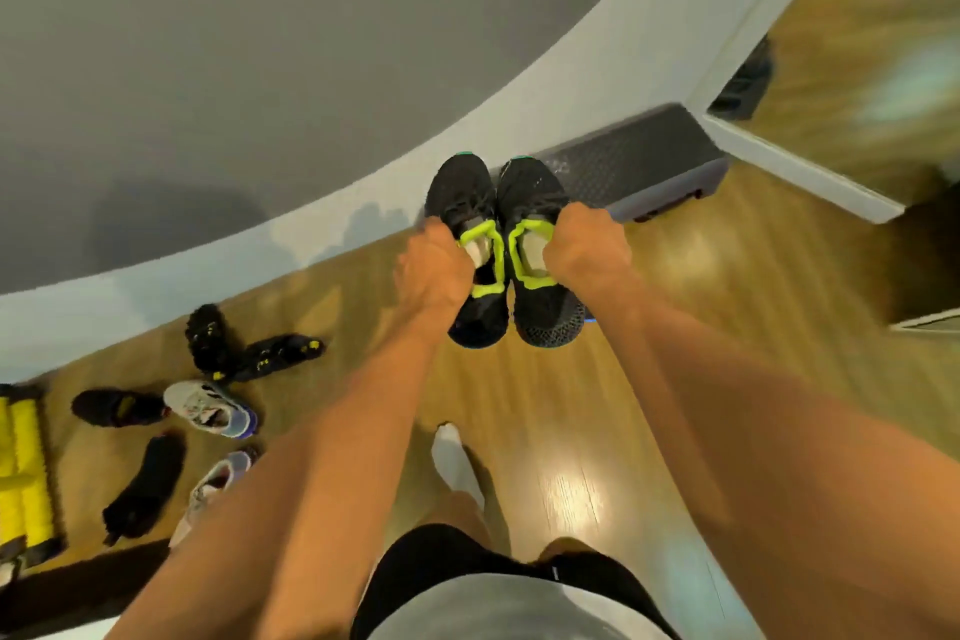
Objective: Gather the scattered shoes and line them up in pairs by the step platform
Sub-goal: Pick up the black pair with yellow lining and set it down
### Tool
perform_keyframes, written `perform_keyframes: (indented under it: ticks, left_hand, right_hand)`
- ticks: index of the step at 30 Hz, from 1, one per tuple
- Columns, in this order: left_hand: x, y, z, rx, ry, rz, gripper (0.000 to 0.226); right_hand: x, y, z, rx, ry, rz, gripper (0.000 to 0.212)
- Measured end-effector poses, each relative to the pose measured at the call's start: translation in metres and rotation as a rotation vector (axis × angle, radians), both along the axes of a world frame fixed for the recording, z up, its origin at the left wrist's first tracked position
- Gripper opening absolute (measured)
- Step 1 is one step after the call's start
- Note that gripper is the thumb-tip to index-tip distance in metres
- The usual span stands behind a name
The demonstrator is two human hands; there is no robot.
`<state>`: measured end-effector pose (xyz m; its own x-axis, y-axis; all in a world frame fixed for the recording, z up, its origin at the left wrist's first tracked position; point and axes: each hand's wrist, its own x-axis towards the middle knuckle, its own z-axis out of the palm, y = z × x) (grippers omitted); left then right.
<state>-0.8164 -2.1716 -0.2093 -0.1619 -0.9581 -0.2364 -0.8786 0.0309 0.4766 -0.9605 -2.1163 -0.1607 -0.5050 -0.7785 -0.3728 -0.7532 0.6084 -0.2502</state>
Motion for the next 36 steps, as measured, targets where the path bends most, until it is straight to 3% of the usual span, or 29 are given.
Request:
perform_keyframes:
  ticks: [5,9,17,26,36]
  left_hand:
    - [-0.081,0.085,0.021,-0.067,0.023,-0.203,0.024]
    - [-0.145,0.178,0.041,-0.096,0.051,-0.386,0.025]
    - [-0.273,0.379,0.073,-0.143,0.152,-0.776,0.035]
    - [-0.419,0.559,0.075,-0.097,0.175,-1.137,0.025]
    - [-0.531,0.781,0.056,0.039,0.142,-1.56,0.03]
  right_hand:
    - [-0.059,0.119,0.017,-0.048,0.011,-0.276,0.006]
    - [-0.103,0.238,0.028,-0.121,0.016,-0.511,0.02]
    - [-0.176,0.479,0.053,-0.206,0.118,-0.869,0.009]
    - [-0.258,0.667,0.054,-0.226,0.137,-1.3,0.006]
    - [-0.315,0.873,0.045,-0.119,0.172,-1.708,0.015]
